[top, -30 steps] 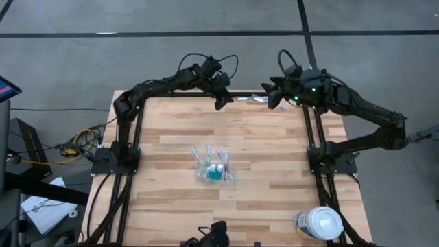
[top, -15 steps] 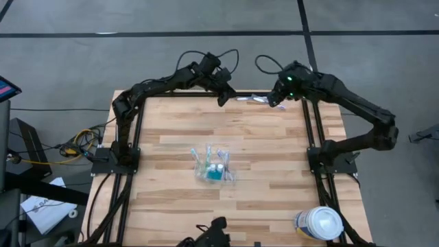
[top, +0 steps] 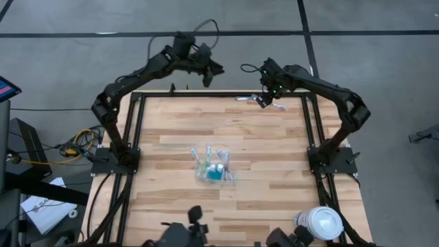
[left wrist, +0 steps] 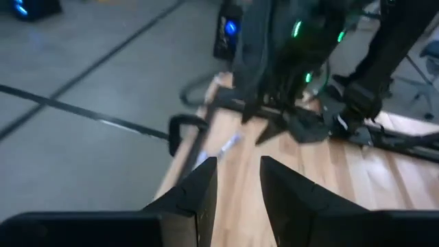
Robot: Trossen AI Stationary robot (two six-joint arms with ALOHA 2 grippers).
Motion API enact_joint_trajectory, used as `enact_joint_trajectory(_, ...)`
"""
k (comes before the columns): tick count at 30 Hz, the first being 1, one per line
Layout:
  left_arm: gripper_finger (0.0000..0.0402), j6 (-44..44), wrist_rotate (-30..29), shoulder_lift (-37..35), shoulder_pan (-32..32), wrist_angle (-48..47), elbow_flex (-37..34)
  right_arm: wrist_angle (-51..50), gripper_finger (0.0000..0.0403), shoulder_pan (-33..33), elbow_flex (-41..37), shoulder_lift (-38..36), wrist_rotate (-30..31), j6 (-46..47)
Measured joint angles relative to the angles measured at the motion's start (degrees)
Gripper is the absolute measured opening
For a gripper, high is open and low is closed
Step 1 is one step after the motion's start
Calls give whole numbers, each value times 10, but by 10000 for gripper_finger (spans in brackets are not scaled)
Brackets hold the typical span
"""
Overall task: Pick & Place toothbrushing station
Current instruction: Put the purple toothbrush into the transparent organizer
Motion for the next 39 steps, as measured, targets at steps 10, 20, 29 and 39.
enact_joint_trajectory(10, 106, 0, 7, -35, 51, -2, 0, -70, 221, -40, 0, 27, 4, 1)
enact_joint_trajectory(20, 106, 17, 8, -34, 51, -14, -25, -48, 221, 2, 0, 7, -89, 74)
enact_joint_trajectory(29, 106, 29, 7, -33, 56, -8, -72, -61, 221, 49, -61, 8, -27, 168)
enact_joint_trajectory(39, 106, 42, 38, -33, 56, 0, -81, -22, 221, 29, -157, 8, 91, 225)
